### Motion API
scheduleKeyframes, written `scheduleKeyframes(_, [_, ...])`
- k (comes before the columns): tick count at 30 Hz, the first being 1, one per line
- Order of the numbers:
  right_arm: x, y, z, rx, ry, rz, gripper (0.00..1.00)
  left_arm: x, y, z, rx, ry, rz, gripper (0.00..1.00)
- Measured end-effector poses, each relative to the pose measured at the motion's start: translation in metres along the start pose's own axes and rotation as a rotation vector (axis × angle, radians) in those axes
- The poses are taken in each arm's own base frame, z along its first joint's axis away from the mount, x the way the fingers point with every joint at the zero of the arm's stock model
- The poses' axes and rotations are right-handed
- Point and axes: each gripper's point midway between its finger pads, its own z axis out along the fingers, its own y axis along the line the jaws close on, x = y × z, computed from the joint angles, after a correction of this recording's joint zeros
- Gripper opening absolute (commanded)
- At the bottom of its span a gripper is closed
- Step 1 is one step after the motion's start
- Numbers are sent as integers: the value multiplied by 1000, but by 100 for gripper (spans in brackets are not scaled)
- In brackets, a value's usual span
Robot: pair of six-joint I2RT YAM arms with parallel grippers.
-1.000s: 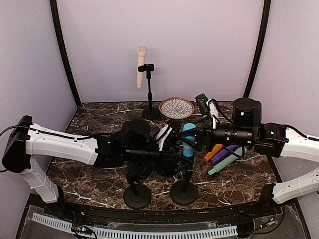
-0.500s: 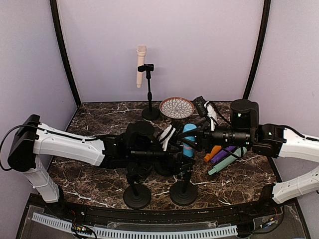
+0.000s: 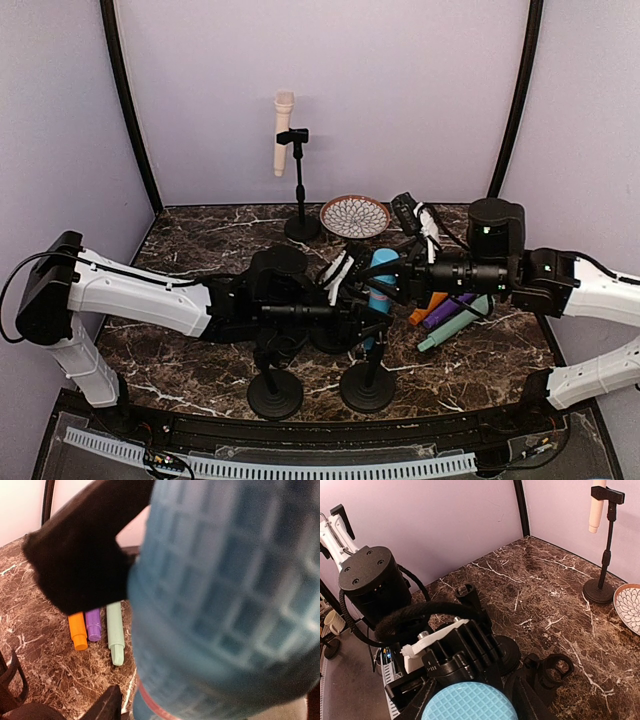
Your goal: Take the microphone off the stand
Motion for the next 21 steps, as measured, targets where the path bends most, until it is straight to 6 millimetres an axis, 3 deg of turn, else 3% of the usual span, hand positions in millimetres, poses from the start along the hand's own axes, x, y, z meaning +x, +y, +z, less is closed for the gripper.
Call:
scheduleKeyframes(10, [-8, -6, -6, 79, 30, 0, 0, -3, -7, 1, 16, -23, 11, 51])
scheduleKeyframes(21, [-15, -28, -14, 234, 34, 151, 0, -9, -8, 3, -10, -65, 76, 51])
